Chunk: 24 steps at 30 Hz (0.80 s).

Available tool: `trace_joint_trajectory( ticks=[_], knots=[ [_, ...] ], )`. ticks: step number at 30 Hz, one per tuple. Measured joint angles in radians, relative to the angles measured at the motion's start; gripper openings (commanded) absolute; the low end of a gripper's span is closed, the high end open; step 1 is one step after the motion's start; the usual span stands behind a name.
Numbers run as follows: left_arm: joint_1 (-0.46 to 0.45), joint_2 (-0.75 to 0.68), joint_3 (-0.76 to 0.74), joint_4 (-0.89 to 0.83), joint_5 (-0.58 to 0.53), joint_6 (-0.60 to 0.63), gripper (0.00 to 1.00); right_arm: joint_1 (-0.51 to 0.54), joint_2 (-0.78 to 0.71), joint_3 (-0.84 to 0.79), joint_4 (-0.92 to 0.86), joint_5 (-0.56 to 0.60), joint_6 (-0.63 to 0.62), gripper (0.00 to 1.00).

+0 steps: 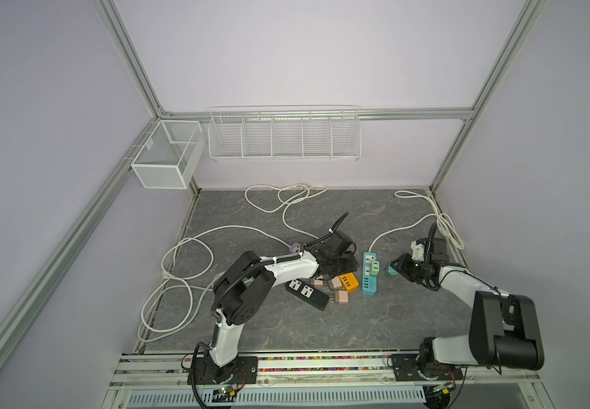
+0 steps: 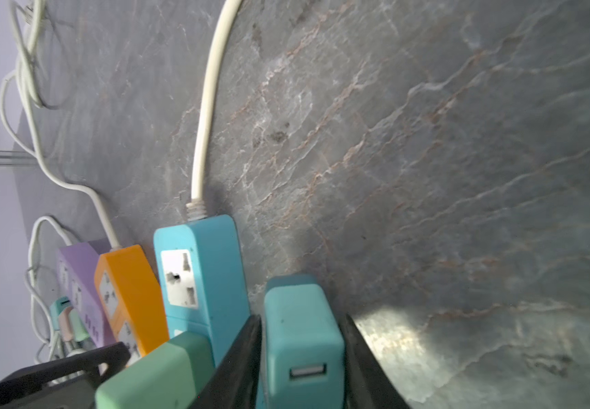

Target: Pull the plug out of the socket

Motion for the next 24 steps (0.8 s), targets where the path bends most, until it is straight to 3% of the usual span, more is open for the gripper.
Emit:
trace_joint_trajectory(
  ticks=[13,24],
  knots=[
    [-0.008,0.0,0.013,-0.002,0.01,0.0,0.45,-0.006,-0.048,0.039,-0.153,0.09,-0.04,0.69],
    [-0.008,0.031,0.077,-0.007,0.05,0.0,0.46,0.042,-0.153,0.17,-0.354,0.164,-0.089,0.76]
  ],
)
